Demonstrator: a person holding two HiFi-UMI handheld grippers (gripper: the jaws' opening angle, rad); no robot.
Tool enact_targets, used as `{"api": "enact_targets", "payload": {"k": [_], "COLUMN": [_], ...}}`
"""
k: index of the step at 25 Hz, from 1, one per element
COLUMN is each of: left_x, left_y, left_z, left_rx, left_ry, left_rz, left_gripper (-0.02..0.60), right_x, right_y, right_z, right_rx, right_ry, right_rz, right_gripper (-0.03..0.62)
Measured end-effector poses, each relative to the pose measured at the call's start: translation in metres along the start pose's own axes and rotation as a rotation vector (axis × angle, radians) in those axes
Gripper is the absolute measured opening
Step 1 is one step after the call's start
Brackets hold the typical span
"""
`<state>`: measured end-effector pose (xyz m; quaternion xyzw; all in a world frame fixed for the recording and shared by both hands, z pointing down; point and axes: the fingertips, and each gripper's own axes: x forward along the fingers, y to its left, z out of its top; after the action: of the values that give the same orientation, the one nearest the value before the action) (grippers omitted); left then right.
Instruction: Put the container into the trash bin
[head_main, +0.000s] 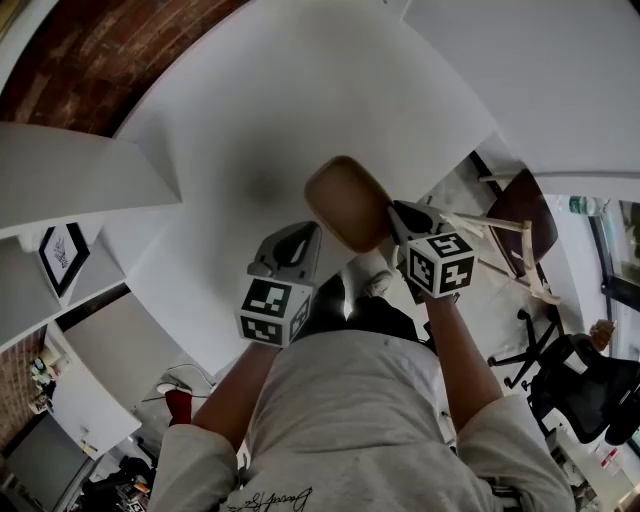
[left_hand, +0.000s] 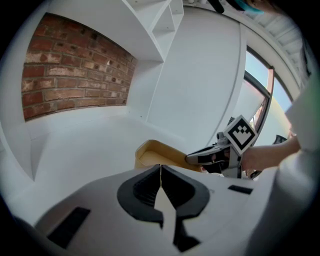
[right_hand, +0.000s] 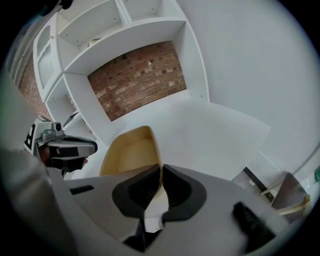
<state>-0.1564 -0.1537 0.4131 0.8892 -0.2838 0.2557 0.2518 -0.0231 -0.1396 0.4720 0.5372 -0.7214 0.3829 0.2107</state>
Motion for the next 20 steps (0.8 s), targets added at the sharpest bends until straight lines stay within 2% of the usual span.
{"api": "enact_targets", "payload": {"k": [10,20], "left_x": [0.026,0.04], "left_y": [-0.079,-0.141], "left_z": [-0.005,-0.014], "left_rx": [0.045,0.079], "left_ry": [0.015,0.025], "left_rz": [-0.068,-0.099], "left_gripper": [0.018,0.018], "right_x": [-0.062,-0.12], "right_y": [-0.053,-0.096], "right_z": [-0.045,-0.083], "right_rx": [0.076,0.125], "right_ry": [-0.018,-0.045], "right_rz": [-0.061,-0.11], "right_gripper": [0.04,0.04]}}
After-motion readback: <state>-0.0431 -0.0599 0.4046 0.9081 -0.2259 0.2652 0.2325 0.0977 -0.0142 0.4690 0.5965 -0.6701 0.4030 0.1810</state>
